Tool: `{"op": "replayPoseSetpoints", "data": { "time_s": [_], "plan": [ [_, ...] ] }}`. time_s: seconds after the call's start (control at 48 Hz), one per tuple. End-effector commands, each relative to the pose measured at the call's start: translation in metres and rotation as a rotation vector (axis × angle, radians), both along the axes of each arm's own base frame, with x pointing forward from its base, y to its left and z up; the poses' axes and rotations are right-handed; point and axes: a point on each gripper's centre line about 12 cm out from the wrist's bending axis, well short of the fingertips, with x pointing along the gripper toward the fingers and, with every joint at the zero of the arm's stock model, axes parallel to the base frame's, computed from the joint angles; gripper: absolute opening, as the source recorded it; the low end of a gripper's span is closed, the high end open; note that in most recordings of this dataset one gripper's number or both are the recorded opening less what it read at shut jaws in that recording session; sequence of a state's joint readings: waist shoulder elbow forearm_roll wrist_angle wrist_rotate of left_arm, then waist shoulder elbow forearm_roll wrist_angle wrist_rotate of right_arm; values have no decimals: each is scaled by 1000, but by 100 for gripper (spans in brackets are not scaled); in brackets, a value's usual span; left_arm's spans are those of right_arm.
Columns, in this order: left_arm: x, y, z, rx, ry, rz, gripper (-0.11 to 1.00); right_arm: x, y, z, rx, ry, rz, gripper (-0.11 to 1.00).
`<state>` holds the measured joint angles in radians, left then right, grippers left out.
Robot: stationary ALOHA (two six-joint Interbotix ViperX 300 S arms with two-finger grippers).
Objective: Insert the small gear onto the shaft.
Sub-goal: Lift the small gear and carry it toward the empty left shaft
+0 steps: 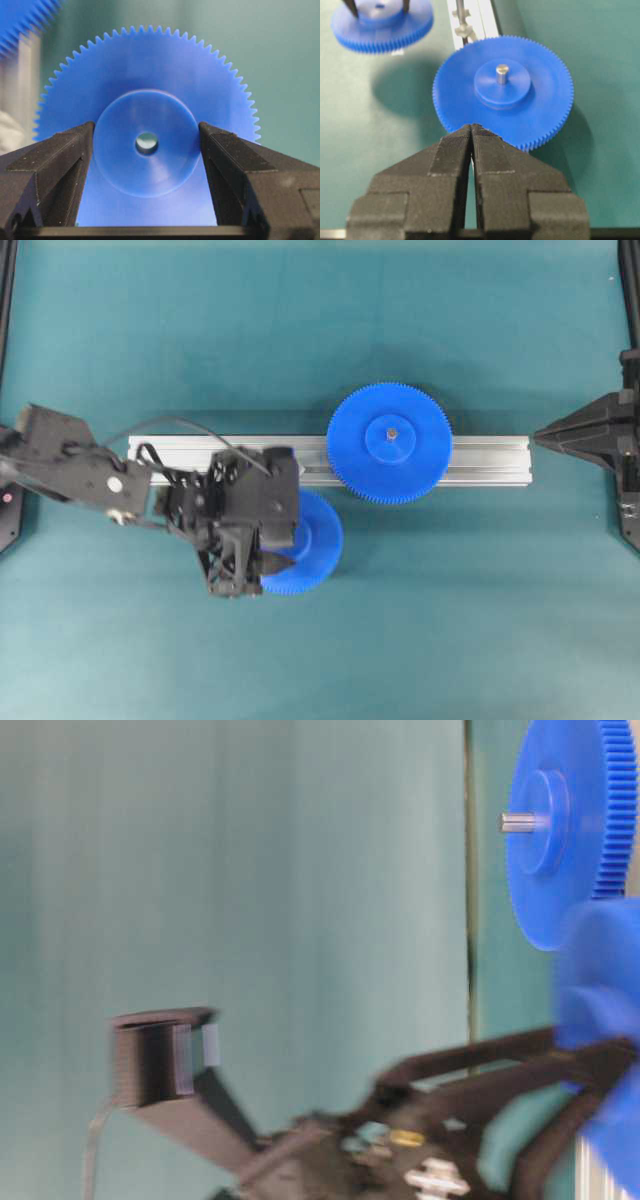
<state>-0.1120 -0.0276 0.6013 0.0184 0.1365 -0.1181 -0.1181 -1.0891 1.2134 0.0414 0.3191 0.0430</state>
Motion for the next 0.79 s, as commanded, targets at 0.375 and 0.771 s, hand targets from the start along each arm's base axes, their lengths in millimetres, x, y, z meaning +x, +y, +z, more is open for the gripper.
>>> {"op": "replayPoseSetpoints", "data": {
  "time_s": [0.375, 0.771],
  "plan": [
    [-3, 28, 87, 116, 41, -24, 71, 2, -1, 4, 6, -22, -8, 8],
    [-10, 51, 100, 155, 66, -2, 71, 2, -1, 2, 4, -34, -9, 8]
  ]
}}
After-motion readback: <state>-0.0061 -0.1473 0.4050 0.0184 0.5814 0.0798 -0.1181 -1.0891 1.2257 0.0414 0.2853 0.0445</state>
